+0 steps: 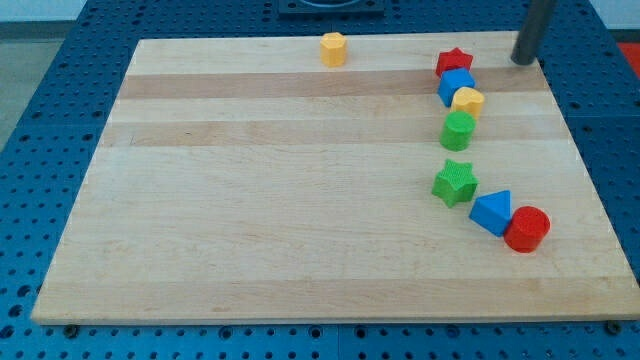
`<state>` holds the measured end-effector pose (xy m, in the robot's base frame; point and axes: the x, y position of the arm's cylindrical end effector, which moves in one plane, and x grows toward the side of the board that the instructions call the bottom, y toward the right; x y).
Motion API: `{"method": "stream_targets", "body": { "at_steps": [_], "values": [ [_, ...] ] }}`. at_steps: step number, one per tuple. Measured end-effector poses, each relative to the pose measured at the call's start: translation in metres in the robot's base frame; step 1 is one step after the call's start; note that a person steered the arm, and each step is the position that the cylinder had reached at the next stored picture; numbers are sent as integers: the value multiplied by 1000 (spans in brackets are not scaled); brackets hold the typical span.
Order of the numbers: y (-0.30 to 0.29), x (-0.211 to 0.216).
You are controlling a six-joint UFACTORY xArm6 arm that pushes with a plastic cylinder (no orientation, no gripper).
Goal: Push the yellow heart closer to yellow hexagon
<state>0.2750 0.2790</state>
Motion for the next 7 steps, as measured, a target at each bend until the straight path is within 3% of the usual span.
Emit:
{"method": "stream_targets", "body": {
  "at_steps": [3, 7],
  "values": [
    [-35, 72],
    [-142, 75]
  ]
}}
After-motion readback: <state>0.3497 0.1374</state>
